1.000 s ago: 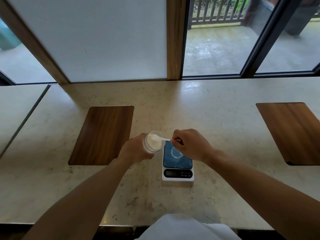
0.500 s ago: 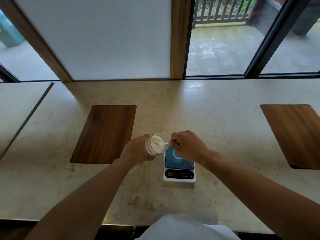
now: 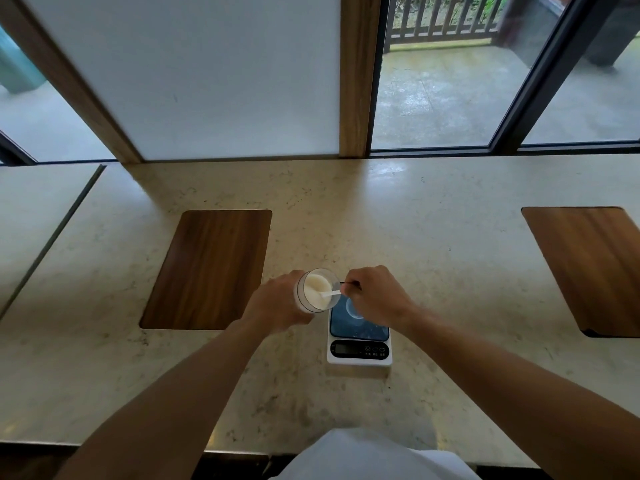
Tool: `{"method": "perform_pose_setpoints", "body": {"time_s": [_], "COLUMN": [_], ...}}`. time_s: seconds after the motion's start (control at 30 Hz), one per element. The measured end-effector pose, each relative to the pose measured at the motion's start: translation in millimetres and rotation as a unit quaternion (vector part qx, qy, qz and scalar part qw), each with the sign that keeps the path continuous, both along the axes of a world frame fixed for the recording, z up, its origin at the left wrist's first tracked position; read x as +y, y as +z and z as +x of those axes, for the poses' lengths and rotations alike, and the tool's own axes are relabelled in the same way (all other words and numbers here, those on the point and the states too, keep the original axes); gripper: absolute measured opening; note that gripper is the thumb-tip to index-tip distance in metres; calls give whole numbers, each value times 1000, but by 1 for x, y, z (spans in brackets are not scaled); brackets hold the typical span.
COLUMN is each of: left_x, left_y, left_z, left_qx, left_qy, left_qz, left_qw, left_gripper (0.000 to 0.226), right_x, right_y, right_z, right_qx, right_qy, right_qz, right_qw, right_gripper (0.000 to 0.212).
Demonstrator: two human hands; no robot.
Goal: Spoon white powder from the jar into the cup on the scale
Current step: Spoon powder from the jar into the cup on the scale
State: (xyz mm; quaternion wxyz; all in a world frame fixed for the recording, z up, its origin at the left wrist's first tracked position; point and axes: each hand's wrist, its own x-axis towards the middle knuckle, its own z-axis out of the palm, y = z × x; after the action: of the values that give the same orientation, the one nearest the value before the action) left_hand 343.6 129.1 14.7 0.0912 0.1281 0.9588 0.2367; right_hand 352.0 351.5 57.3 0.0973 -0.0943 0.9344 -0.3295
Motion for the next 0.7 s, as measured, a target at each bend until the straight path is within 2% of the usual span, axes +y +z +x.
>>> {"method": "perform_pose_setpoints", "body": {"time_s": [0.37, 0.7], "left_x": [1, 4], "left_y": [-5, -10], "left_z": [-2, 0], "left_qx": [-8, -9], "left_qy": [0, 31], "left_qz": [-9, 10], "left_qw": [1000, 999], "left_gripper": [83, 87], "right_x": [6, 18], "right_y": [-2, -1], "right_z": [2, 0], "right_qx": [-43, -49], "right_qy": [-51, -71], "right_qz": [-50, -58], "right_qw": [997, 995], "right_gripper": [25, 20]}}
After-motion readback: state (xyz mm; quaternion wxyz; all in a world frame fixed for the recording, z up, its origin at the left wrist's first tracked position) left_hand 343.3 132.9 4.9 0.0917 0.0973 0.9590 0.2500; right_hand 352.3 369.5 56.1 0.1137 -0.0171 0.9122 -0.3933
